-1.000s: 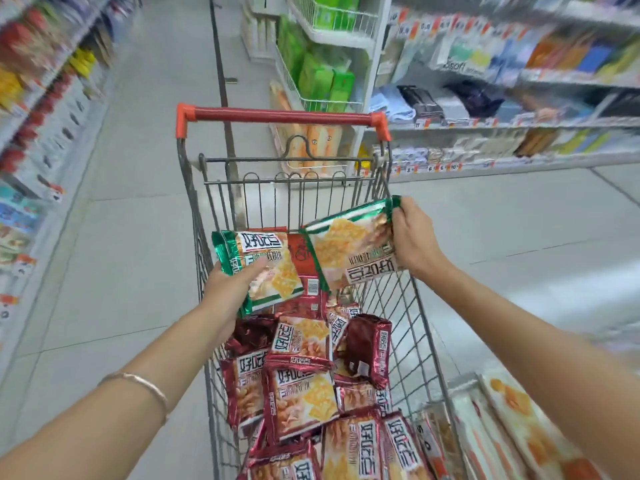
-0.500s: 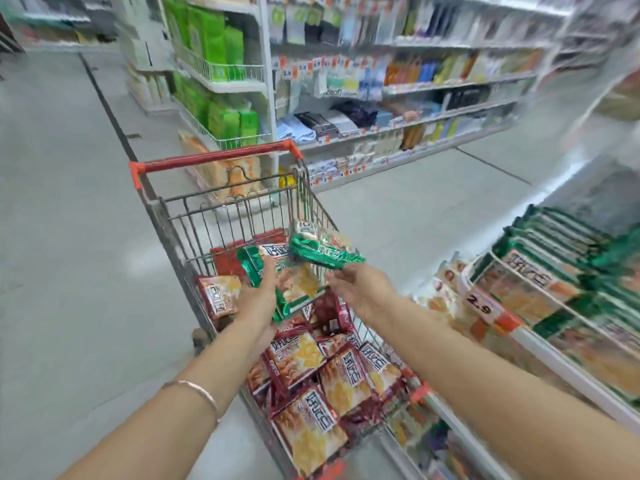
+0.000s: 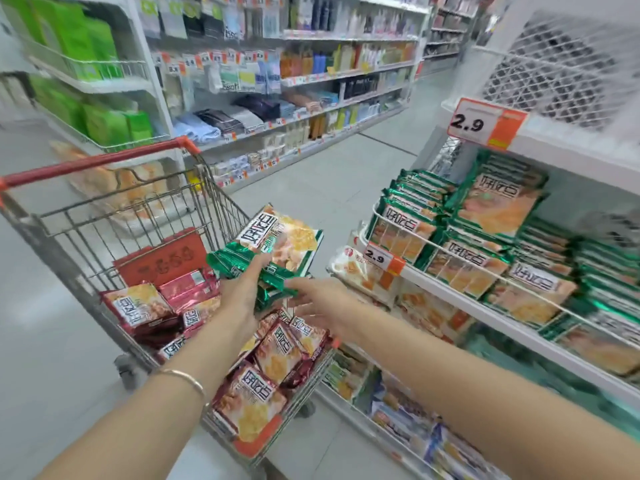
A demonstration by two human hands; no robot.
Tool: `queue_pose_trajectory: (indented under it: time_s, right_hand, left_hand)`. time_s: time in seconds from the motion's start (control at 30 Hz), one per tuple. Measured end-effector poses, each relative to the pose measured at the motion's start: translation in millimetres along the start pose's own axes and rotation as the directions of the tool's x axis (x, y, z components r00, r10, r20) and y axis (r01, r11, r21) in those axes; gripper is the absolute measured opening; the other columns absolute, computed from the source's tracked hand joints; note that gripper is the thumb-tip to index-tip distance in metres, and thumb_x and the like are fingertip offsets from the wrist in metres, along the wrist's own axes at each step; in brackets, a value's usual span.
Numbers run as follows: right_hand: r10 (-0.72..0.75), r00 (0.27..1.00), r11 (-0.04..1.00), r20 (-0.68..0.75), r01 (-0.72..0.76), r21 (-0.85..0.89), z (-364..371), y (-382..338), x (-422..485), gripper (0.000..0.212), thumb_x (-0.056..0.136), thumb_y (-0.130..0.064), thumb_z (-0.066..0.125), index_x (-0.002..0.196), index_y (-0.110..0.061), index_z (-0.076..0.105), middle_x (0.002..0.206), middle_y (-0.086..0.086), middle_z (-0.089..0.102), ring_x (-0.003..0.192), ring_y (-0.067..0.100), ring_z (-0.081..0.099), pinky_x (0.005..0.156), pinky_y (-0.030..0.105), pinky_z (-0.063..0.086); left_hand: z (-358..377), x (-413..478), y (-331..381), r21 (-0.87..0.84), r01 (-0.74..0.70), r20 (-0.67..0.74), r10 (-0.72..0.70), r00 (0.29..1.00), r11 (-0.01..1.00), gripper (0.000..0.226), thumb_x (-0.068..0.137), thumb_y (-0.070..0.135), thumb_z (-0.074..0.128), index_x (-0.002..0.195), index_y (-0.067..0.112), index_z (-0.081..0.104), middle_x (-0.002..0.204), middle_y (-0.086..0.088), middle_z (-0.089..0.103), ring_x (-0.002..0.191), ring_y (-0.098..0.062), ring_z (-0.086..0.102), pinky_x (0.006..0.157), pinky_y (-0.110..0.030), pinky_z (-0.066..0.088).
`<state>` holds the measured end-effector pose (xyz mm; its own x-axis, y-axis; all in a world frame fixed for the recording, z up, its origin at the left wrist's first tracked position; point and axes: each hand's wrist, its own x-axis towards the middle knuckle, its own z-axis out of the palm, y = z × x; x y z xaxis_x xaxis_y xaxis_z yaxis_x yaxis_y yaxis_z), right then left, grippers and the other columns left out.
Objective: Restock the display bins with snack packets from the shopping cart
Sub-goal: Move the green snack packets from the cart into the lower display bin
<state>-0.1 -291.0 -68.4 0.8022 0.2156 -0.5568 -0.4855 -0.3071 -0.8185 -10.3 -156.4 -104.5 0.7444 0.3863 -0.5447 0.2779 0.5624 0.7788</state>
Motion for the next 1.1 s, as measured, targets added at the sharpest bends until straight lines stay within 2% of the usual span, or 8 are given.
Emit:
queue_pose_trajectory:
  time_s: [0.07,0.17,0.4,0.57,0.67,0.77,0.87,1.1]
  right_hand:
    - [-0.092,0.969,0.989,-0.227,0.063,-0.134,-26,3,2,0.064,0.086,-0.051,0.069,0.127,-0.007,0.047,0.108,0.007,0.059,0.098,0.024,0.063,0.081,0.036,0.053]
    - [-0.439,0.815,0.885,-0.378,0.320,-0.337,-77,0,6,0.080,0.079,-0.060,0.074,0.137,-0.019,0.037,0.139,0.004,0.046,0.123,0.022,0.050,0.103,0.041,0.043]
    - [-0.118,0.991,0.993,0.057,0.120,-0.025,-152,21,0,0.060,0.089,-0.068,0.053,0.116,-0.016,0.064,0.126,0.014,0.068,0.114,0.026,0.066,0.109,0.046,0.046]
    - [-0.194,0.969,0.981,-0.150,0.194,-0.014,-248,42,-53,0.048,0.086,-0.072,0.051,0.108,-0.033,0.065,0.126,-0.001,0.069,0.123,0.022,0.059,0.115,0.047,0.035]
    - [-0.241,0.905,0.957,-0.350,0.281,0.068,-321,59,-74,0.067,0.064,-0.079,0.067,0.113,-0.033,0.067,0.113,-0.011,0.073,0.123,0.017,0.059,0.117,0.051,0.031]
    - [-0.318,0.786,0.912,-0.530,0.407,0.056,-387,74,-89,0.114,0.040,-0.089,0.073,0.134,-0.027,0.058,0.121,-0.007,0.071,0.119,0.018,0.063,0.116,0.050,0.034]
    - [-0.411,0.661,0.856,-0.628,0.517,-0.017,-439,86,-93,0.088,0.058,-0.079,0.069,0.130,-0.030,0.057,0.117,-0.010,0.072,0.111,0.013,0.066,0.114,0.048,0.037]
    - [-0.518,0.519,0.795,-0.681,0.586,-0.158,-514,100,-55,0.020,0.089,-0.044,0.068,0.100,-0.030,0.059,0.099,-0.011,0.073,0.096,0.010,0.070,0.105,0.041,0.048]
  left_hand:
    - [2,-1,3,0.076,-0.036,0.034,0.033,0.999,0.996,0.078,0.067,0.040,0.087,0.130,0.014,0.051,0.116,-0.011,0.067,0.096,-0.027,0.068,0.060,-0.037,0.062]
    - [3,-5,7,0.275,-0.040,0.199,-0.016,0.980,0.961,0.147,0.019,0.057,0.095,0.146,0.019,0.032,0.136,-0.012,0.055,0.114,-0.032,0.061,0.067,-0.038,0.060]
    - [83,-56,-8,0.403,-0.128,0.515,-0.109,0.850,0.906,0.031,0.091,0.042,0.057,0.104,0.013,0.061,0.088,-0.009,0.078,0.067,-0.020,0.074,0.059,-0.031,0.062]
    - [181,-81,-41,0.484,-0.314,0.685,-0.131,0.716,0.817,0.078,0.060,0.063,0.078,0.114,0.010,0.061,0.104,-0.012,0.070,0.089,-0.027,0.068,0.072,-0.036,0.061]
    - [260,-100,-63,0.547,-0.506,0.752,-0.125,0.647,0.667,0.118,0.047,0.089,0.070,0.143,0.024,0.048,0.139,-0.004,0.057,0.124,-0.028,0.055,0.107,-0.049,0.044]
    - [334,-113,-89,0.496,-0.707,0.814,0.013,0.581,0.504,0.082,0.086,0.065,0.061,0.149,0.017,0.039,0.140,0.000,0.051,0.125,-0.018,0.051,0.108,-0.031,0.034]
    - [403,-122,-119,0.355,-0.817,0.886,0.116,0.449,0.454,0.038,0.092,0.043,0.065,0.121,0.021,0.051,0.097,0.013,0.060,0.080,-0.001,0.057,0.087,-0.024,0.050]
    - [493,-94,-147,0.225,-0.957,0.968,0.073,0.241,0.183,0.048,0.076,0.042,0.082,0.113,0.032,0.054,0.103,0.012,0.063,0.097,-0.010,0.062,0.083,-0.024,0.047]
